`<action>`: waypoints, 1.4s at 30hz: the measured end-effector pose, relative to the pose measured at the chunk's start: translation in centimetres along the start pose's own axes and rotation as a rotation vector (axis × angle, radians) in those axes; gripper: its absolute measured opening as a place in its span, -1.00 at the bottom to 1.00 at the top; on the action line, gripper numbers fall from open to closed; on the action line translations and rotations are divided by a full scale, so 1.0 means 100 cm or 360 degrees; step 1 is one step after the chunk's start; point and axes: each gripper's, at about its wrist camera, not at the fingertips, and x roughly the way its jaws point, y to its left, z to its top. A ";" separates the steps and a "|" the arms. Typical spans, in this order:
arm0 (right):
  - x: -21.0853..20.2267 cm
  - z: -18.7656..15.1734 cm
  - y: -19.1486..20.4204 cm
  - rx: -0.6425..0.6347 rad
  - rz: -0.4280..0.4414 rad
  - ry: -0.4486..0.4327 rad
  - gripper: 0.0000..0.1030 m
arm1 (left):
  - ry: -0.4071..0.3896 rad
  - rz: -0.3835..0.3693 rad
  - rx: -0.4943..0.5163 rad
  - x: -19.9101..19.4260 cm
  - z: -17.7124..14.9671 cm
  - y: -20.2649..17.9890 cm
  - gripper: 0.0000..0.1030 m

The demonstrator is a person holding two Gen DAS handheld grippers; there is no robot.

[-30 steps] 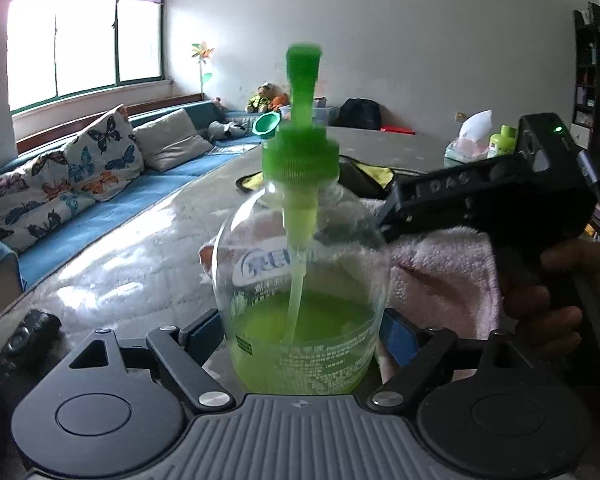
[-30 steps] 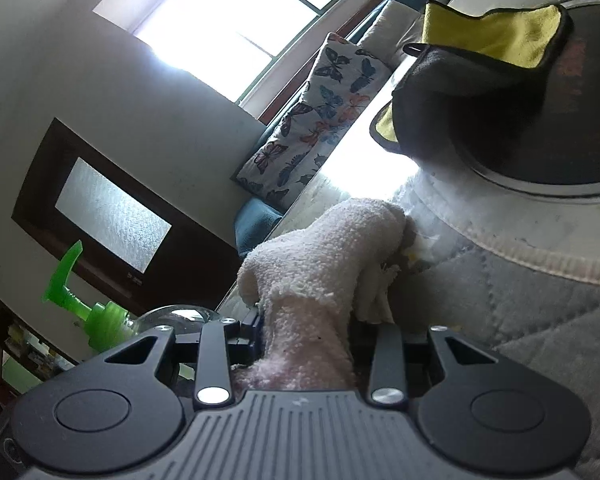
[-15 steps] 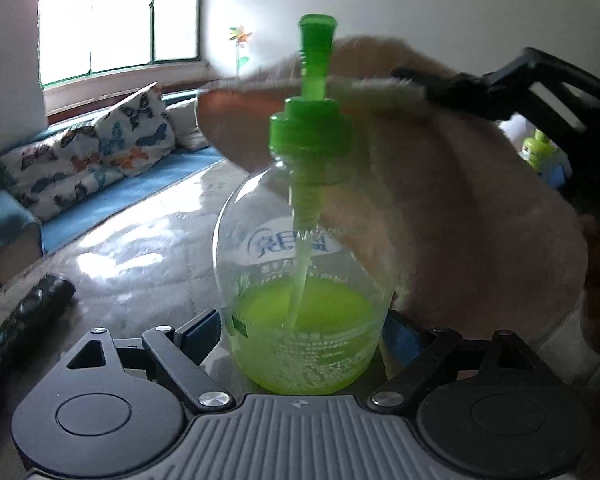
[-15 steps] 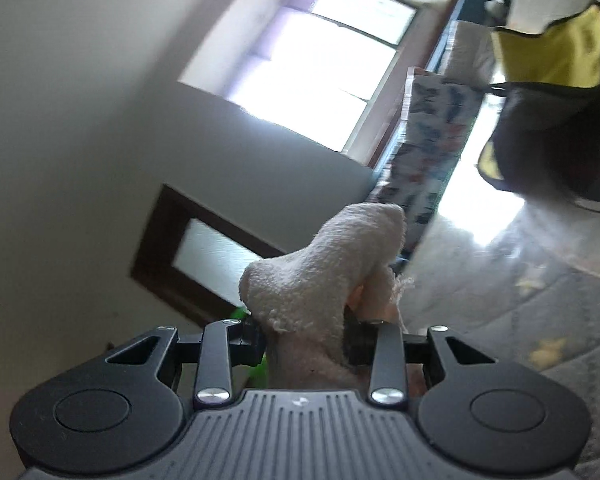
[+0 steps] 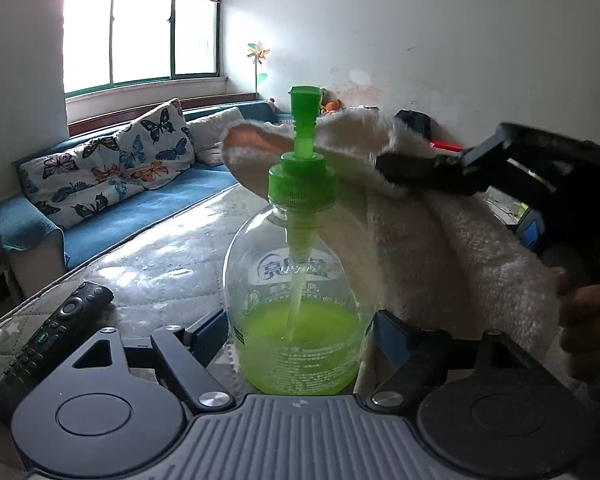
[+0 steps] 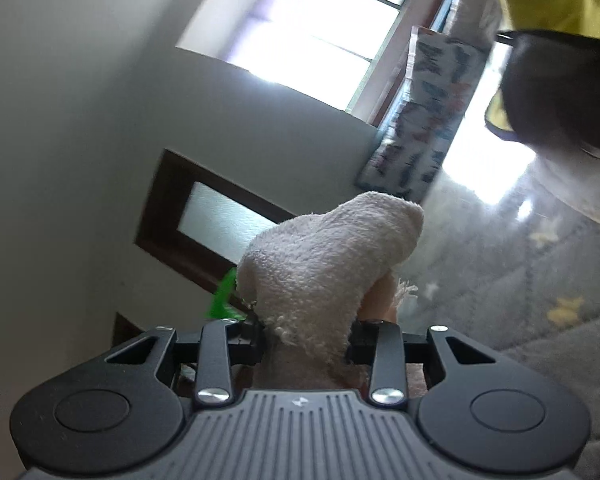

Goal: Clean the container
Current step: 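Wipe the bottle's shoulder with the towel in the right gripper, then rub the towel around the bottle body with the right gripper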

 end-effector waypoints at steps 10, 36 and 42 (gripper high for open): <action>0.007 -0.003 -0.008 -0.0008 -0.0355 0.0043 -0.20 | 0.0009 -0.0015 0.0010 -0.008 -0.009 -0.007 0.58; -0.013 -0.007 0.016 -0.0017 0.0039 -0.0092 -0.48 | -0.0042 -0.0019 0.0019 -0.017 -0.003 0.001 0.52; 0.000 -0.013 0.029 -0.0124 0.0014 0.0030 -0.48 | -0.0044 -0.0010 0.0012 -0.018 -0.004 0.003 0.52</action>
